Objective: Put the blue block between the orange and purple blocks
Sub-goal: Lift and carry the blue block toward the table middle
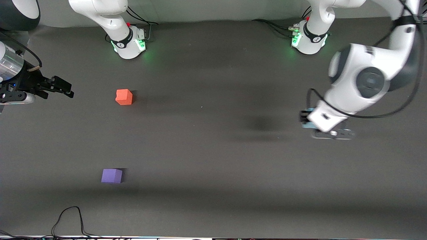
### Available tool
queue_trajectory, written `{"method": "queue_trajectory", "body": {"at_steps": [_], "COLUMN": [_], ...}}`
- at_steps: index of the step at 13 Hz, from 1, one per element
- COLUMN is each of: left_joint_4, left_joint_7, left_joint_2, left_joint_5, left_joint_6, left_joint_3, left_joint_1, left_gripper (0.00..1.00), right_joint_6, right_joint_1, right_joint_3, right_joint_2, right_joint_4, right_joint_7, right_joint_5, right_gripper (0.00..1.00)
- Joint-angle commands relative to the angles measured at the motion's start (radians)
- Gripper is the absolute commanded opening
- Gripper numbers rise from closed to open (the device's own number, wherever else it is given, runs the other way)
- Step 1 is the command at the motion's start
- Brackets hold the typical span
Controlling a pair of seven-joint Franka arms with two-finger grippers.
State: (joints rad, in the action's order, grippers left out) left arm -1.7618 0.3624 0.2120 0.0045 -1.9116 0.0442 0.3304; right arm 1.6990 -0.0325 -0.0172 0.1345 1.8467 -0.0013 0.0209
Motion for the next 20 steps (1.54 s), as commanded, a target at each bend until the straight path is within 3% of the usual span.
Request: {"method": "queue_trajectory", "body": {"at_steps": [1,4,6,10,15,16,18,20], "left_joint_4": [0.166,0.412,0.52,0.548,0.542,0.544,0.544,0.544], "left_joint_7": [0.249,0.496,0.61,0.684,0.696,0.696,0.695,0.688], "left_joint_2": [0.154,0.366,0.488,0.663,0.742,0.744,0.742,0.733], "left_joint_5": [0.006,0.02,0.049,0.072,0.06,0.06,0.061,0.061], "left_joint_6": [0.019,0.022,0.013,-0.182,-0.31,-0.31,-0.31,-0.291], "left_joint_3": [-0.017,-0.018,-0.017,-0.018,-0.017,-0.015,-0.017,-0.017], "left_joint_1": [0.195,0.387,0.482,0.61,0.613,0.611,0.611,0.607], "left_gripper": [0.53,0.53,0.53,0.53,0.54,0.6,1.0,1.0], "right_joint_6": [-0.002,-0.002,-0.002,-0.002,-0.001,-0.001,-0.002,0.004], "right_joint_1": [0.008,0.008,0.008,0.008,0.008,0.008,0.008,0.008], "right_joint_3": [0.011,0.011,0.011,0.011,0.011,0.011,0.011,0.011], "right_joint_2": [0.028,0.028,0.028,0.028,0.027,0.028,0.031,0.021], "right_joint_4": [0.022,0.022,0.022,0.022,0.019,0.019,0.017,0.016], "right_joint_7": [-0.022,-0.022,-0.022,-0.022,-0.02,-0.02,-0.022,-0.022], "right_joint_5": [0.025,0.025,0.025,0.025,0.025,0.025,0.024,0.025], "right_gripper": [1.0,1.0,1.0,1.0,1.0,1.0,1.0,1.0]}}
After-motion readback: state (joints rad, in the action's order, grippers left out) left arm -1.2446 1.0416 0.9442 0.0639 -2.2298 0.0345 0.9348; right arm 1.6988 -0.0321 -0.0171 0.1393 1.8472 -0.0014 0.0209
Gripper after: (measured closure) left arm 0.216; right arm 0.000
